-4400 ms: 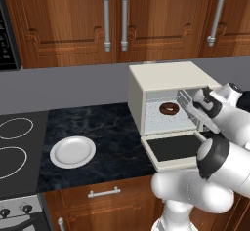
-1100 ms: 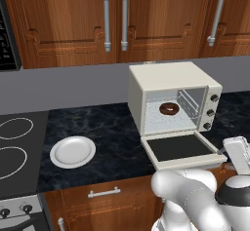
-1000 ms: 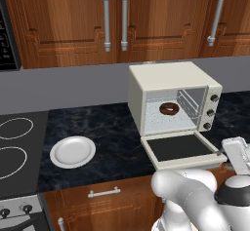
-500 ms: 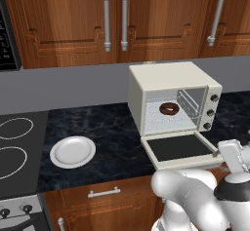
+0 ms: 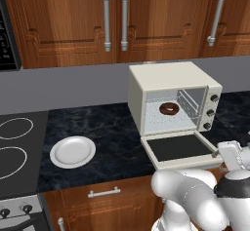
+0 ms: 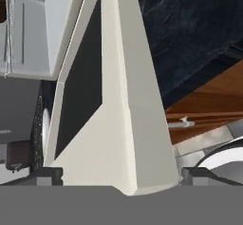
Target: Pick up the bagel from the plate, place it on the toaster oven rack, close the door, and set the timer.
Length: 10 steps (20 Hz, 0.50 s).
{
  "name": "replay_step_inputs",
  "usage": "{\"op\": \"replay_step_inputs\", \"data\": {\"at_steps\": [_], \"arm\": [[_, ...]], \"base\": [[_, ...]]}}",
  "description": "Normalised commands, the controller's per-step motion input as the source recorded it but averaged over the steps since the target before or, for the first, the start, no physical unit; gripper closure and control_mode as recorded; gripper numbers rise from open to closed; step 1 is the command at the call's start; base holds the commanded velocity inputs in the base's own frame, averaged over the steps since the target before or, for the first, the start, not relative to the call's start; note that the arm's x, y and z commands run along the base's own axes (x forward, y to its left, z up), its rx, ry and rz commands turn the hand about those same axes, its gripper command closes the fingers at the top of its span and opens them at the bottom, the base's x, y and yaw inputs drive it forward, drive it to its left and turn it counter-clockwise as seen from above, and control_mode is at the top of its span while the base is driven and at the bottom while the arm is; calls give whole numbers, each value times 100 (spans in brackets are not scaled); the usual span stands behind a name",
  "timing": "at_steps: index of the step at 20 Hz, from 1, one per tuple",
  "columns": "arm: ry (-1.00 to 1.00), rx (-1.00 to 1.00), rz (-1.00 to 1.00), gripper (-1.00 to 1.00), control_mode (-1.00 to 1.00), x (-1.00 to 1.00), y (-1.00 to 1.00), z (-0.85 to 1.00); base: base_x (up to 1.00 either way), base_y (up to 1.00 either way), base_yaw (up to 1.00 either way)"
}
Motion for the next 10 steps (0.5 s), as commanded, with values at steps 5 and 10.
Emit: {"op": "replay_step_inputs", "data": {"at_steps": [5, 10], "arm": [[-6, 2, 0, -100, -100, 20, 10, 1], [-6, 3, 0, -100, -100, 23, 20, 24]], "base": [[0, 0, 0], [0, 0, 0]]}}
